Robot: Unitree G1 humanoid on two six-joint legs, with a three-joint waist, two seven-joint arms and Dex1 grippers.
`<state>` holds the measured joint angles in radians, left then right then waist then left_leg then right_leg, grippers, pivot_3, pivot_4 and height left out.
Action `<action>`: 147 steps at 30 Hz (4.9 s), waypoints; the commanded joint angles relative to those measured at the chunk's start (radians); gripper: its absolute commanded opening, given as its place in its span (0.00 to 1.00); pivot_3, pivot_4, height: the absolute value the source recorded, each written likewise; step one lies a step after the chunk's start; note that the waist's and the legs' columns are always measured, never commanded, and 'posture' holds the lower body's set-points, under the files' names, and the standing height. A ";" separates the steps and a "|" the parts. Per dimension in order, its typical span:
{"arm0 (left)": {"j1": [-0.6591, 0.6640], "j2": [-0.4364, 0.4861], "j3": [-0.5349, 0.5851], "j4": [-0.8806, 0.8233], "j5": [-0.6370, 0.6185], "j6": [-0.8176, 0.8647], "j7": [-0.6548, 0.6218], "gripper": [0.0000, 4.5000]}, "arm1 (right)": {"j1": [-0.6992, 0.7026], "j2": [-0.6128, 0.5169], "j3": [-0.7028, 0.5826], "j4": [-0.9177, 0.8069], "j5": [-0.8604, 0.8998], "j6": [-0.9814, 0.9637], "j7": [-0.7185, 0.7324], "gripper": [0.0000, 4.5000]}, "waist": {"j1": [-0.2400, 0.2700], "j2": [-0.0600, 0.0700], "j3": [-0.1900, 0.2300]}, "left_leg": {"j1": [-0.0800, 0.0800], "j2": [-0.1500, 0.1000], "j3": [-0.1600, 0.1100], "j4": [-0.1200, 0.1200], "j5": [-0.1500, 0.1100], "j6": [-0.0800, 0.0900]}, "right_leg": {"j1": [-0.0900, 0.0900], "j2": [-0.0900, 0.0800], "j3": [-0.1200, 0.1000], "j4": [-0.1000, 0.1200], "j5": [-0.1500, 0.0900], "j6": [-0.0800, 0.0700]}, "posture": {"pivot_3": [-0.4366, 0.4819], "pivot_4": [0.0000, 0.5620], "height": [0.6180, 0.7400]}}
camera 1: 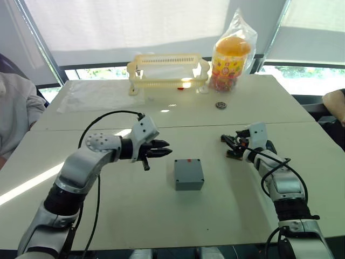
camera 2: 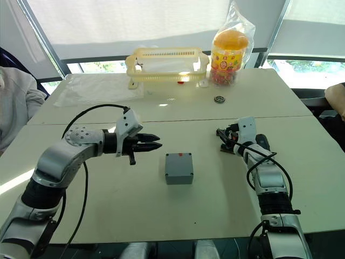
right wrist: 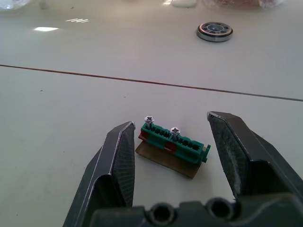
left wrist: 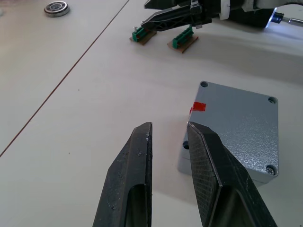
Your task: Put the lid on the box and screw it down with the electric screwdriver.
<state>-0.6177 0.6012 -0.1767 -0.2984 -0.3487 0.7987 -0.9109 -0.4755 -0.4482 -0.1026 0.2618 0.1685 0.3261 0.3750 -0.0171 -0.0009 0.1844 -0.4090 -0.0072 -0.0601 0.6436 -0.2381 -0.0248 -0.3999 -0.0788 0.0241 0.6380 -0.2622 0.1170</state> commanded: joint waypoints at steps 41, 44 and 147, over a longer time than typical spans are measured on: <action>0.015 0.000 -0.024 -0.019 0.008 -0.041 0.032 0.25 | -0.053 0.018 -0.014 0.033 -0.022 -0.043 0.003 0.01 | 0.000 0.000 0.000 | 0.000 0.000 0.000 0.000 0.000 0.000 | 0.000 0.000 0.000 0.000 0.000 0.000 | 0.48 0.27 1.00; 0.015 -0.001 -0.025 -0.014 0.010 -0.045 0.031 0.25 | -0.049 0.012 -0.031 -0.009 -0.011 -0.029 -0.005 0.01 | 0.000 0.000 0.000 | 0.000 0.000 0.000 0.000 0.000 0.000 | 0.000 0.000 0.000 0.000 0.000 0.000 | 0.48 0.27 1.00; -0.148 -0.111 -0.054 0.081 -0.166 -0.142 -0.240 0.25 | -0.113 -0.510 -0.425 -0.518 0.700 1.101 0.116 0.82 | 0.007 0.000 0.001 | -0.001 0.000 0.000 0.001 0.000 0.000 | 0.002 0.000 -0.001 -0.003 0.000 -0.001 | 0.48 0.27 1.00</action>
<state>-0.7343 0.4903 -0.2421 -0.2118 -0.4933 0.6695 -1.1346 -0.5567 -0.8890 -0.5147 -0.2830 0.8512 1.3698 0.4714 -0.0101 -0.0009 0.1851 -0.4103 -0.0070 -0.0605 0.6448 -0.2384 -0.0243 -0.3981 -0.0792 0.0236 0.6345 -0.2626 0.1161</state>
